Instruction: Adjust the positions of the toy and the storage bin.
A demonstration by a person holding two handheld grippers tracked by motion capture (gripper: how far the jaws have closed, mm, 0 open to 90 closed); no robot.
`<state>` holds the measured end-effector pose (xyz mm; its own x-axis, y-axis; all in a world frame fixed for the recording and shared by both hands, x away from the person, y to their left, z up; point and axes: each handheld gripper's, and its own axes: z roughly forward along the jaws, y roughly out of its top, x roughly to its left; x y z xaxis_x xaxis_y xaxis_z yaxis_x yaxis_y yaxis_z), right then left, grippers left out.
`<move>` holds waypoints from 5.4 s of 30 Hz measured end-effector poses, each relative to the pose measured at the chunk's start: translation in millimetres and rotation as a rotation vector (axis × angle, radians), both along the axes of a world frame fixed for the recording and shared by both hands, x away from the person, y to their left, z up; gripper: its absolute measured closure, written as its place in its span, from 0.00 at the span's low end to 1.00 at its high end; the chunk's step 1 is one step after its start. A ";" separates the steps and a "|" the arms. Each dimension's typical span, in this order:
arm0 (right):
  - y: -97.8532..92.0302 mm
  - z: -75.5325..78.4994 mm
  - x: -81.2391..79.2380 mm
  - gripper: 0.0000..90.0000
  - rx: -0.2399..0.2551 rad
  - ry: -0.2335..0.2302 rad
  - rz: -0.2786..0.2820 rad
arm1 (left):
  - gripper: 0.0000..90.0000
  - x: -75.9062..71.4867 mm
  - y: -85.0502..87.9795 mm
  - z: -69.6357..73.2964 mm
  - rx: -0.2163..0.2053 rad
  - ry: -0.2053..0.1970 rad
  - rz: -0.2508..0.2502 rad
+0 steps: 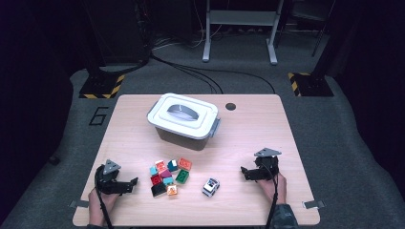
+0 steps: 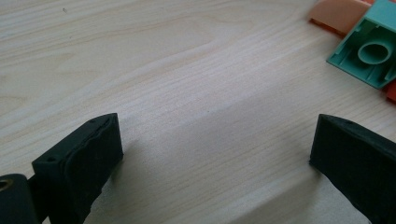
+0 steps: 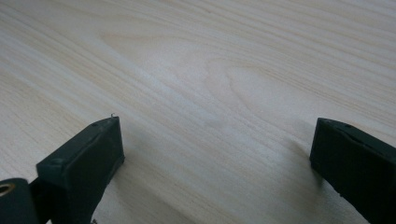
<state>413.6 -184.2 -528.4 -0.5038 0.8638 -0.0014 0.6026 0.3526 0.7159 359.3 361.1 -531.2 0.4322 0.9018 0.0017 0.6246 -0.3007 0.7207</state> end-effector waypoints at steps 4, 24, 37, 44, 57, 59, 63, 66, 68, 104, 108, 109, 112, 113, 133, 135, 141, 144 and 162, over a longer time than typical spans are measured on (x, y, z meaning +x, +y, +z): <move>0.0 -0.1 0.2 0.02 -0.001 -0.002 0.001 | 0.02 0.0 -0.2 -0.4 0.000 -0.005 0.003; 3.4 7.4 6.1 0.00 0.001 0.058 -0.012 | 0.02 0.0 -0.1 0.0 0.001 0.000 -0.005; 17.7 35.6 12.0 0.01 0.006 0.043 0.056 | 0.02 -0.2 -0.5 -0.2 -0.005 0.001 -0.001; 25.1 52.8 16.8 0.02 0.002 0.021 0.087 | 0.02 -0.2 -0.5 -0.2 -0.006 0.001 -0.001; 41.8 89.4 33.6 0.02 0.019 -0.016 0.144 | 0.02 -0.2 -0.5 -0.2 -0.005 0.001 -0.001; 45.4 96.1 37.0 0.02 0.018 -0.015 0.157 | 0.02 -0.2 -0.5 -0.2 -0.006 0.001 -0.001; 57.3 112.2 46.7 0.02 0.019 -0.044 0.186 | 0.02 -0.2 -0.6 -0.4 -0.006 -0.001 0.000; 67.7 122.9 54.3 0.02 0.019 -0.052 0.207 | 0.02 -0.2 -0.5 -0.2 -0.005 0.001 -0.002; 74.5 128.0 58.9 0.02 0.023 -0.059 0.217 | 0.02 -0.2 -0.5 -0.2 -0.006 0.001 -0.001; 194.3 145.6 139.4 0.67 -0.037 -0.072 0.432 | 0.03 -0.4 -0.1 0.0 -0.011 0.003 0.002; 194.7 147.2 136.0 0.69 -0.062 -0.074 0.431 | 0.03 -0.5 0.2 0.4 -0.008 0.008 -0.001; 194.2 147.3 135.3 0.69 -0.069 -0.078 0.434 | 0.03 -0.4 0.0 0.2 -0.009 0.005 0.001; 192.8 147.5 132.1 0.70 -0.077 -0.082 0.421 | 0.03 -0.6 0.1 0.4 -0.008 0.007 0.002; 192.0 147.5 130.9 0.70 -0.080 -0.085 0.417 | 0.03 -0.6 -0.1 0.1 -0.011 0.004 0.004; 158.2 148.8 103.0 0.73 -0.106 -0.088 0.352 | 0.04 -0.7 0.0 0.4 -0.009 0.006 0.004; 155.3 148.6 101.1 0.73 -0.112 -0.096 0.352 | 0.04 -0.7 0.0 0.4 -0.008 0.006 0.004; 147.6 147.9 91.6 0.73 -0.103 -0.092 0.323 | 0.04 -0.6 0.0 0.4 -0.008 0.006 0.004; 143.3 148.3 89.1 0.73 -0.117 -0.099 0.332 | 0.04 -0.7 0.0 0.4 -0.008 0.006 0.004; 128.9 149.8 71.7 0.74 -0.097 -0.068 0.327 | 0.04 -0.7 0.1 0.3 -0.008 0.003 0.005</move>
<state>485.3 -55.3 -378.6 -0.7501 0.6505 -0.1189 0.3983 0.5880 0.7040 358.6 361.2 -530.9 0.4278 0.9039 -0.0066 0.6280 -0.2920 0.7213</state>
